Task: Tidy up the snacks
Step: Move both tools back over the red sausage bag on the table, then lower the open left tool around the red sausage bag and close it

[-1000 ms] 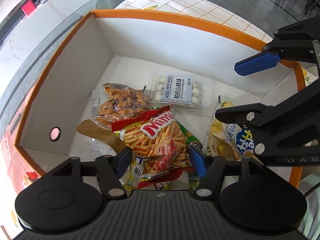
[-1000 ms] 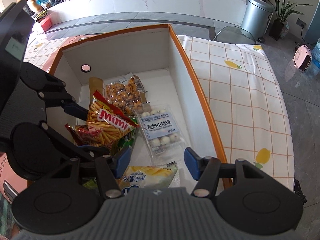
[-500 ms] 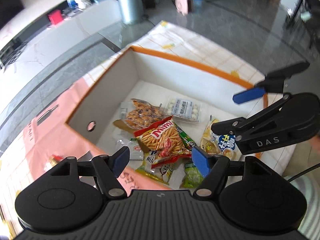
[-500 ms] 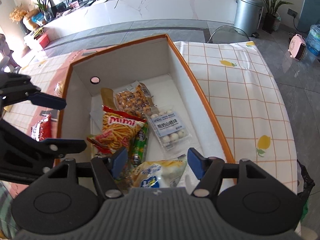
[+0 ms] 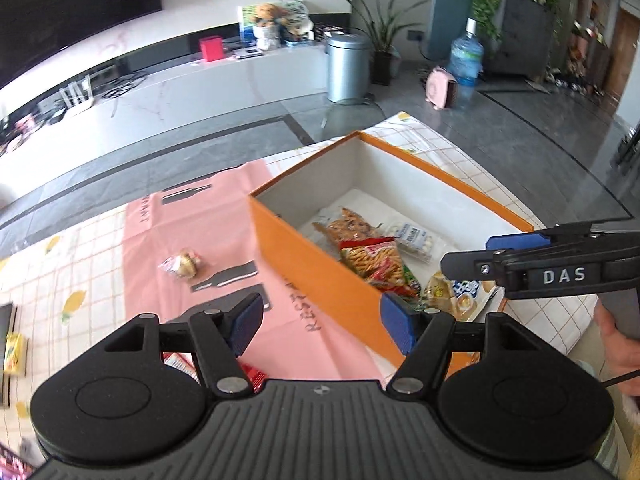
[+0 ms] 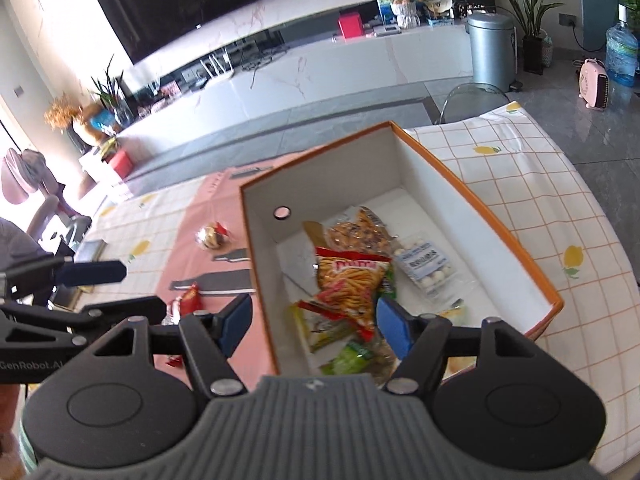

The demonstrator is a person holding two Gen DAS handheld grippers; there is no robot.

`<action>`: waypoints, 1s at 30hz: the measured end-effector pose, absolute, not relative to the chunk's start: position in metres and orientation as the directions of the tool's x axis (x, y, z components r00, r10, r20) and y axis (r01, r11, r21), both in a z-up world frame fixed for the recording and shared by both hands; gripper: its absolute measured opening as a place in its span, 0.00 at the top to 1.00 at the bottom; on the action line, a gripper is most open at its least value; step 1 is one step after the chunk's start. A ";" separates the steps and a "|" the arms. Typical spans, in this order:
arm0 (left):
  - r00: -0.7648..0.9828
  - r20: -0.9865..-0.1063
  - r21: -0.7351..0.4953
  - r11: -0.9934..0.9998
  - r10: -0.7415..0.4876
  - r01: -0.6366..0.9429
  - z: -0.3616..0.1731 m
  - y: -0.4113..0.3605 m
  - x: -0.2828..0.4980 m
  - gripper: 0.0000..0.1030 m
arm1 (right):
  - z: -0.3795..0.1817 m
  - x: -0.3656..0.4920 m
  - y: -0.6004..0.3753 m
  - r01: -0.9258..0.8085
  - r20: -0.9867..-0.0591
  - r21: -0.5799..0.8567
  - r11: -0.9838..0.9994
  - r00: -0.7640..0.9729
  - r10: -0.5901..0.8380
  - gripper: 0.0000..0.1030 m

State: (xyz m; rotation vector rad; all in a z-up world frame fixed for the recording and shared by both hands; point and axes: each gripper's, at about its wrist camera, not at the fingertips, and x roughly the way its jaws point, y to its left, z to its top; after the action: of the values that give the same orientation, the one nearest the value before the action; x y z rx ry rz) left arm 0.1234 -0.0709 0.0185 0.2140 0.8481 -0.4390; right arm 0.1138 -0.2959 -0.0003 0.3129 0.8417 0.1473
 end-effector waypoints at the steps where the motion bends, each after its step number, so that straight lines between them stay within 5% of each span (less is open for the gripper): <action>1: 0.586 -0.759 -0.001 0.901 -0.283 0.434 0.017 -0.063 0.120 0.23 | 0.000 0.108 -0.290 -0.004 -0.696 0.336 0.942 0.673 0.251 0.35; 9: 0.553 -0.785 -0.153 0.953 -0.279 0.263 -0.005 -0.005 0.108 0.23 | -0.008 0.069 -0.232 -0.051 -0.593 0.329 0.943 0.766 0.248 0.35; 16: 0.566 -0.794 -0.195 0.975 -0.221 0.108 -0.028 0.041 0.106 0.24 | -0.041 0.064 -0.183 -0.070 -0.615 0.286 0.956 0.751 0.240 0.36; 30: 0.490 -0.837 -0.279 0.960 -0.243 0.000 -0.081 0.072 0.152 0.24 | -0.104 0.136 -0.130 -0.098 -0.742 0.095 0.991 0.657 0.135 0.71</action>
State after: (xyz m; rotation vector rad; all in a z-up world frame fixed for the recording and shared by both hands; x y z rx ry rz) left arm 0.1523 0.0720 -0.0812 -0.2557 1.0508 -0.1499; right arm 0.1361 -0.1300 -0.1035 0.0478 0.8437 0.1320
